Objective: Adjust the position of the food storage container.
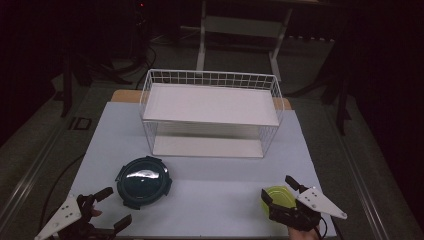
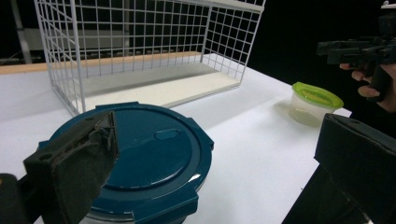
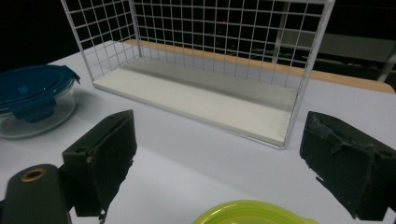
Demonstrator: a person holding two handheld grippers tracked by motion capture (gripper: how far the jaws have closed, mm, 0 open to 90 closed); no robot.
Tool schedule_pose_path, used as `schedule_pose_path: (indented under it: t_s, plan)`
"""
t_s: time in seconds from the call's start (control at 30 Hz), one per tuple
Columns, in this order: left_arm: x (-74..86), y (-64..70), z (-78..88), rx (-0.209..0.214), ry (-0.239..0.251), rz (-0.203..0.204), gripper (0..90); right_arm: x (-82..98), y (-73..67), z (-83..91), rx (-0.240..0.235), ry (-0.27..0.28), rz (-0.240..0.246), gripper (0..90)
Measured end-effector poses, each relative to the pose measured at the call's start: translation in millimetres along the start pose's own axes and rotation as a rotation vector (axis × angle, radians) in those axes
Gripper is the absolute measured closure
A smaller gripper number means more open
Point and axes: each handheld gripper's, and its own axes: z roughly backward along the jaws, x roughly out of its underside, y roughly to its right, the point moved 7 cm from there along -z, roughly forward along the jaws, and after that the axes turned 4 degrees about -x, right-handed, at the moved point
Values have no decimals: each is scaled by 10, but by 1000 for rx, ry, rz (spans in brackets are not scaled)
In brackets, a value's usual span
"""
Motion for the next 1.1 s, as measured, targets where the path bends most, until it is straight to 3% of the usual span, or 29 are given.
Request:
schedule_pose_path:
  t_s: [0.23,0.43,0.53,0.67,0.8,0.87,0.9,0.93,0.97,1.1]
  plan:
    - [-89,3,45,16,32,15,0,-55,8,47,5,27,2,105]
    - [-235,-44,126,18,59,-13,0,-99,-1,67,8,39,7,104]
    - [-322,-95,167,26,74,2,0,-107,-2,71,7,41,5,104]
    - [-386,-211,194,26,53,-26,0,-106,4,64,6,40,0,104]
    - [-412,-415,174,14,-9,-27,0,-103,0,57,5,37,-4,104]
    - [-413,-459,167,13,-17,-27,15,-102,-1,57,5,36,-5,105]
    - [-408,-548,148,-1,-37,-28,41,-101,-1,58,4,36,-6,104]
    - [-408,-548,148,-1,-37,-28,44,-101,-1,58,4,36,-6,104]
    - [-393,-631,128,-15,-57,-25,58,-102,-2,57,3,36,-6,104]
    - [-346,-751,102,-36,-81,-29,179,-97,3,53,2,36,-9,105]
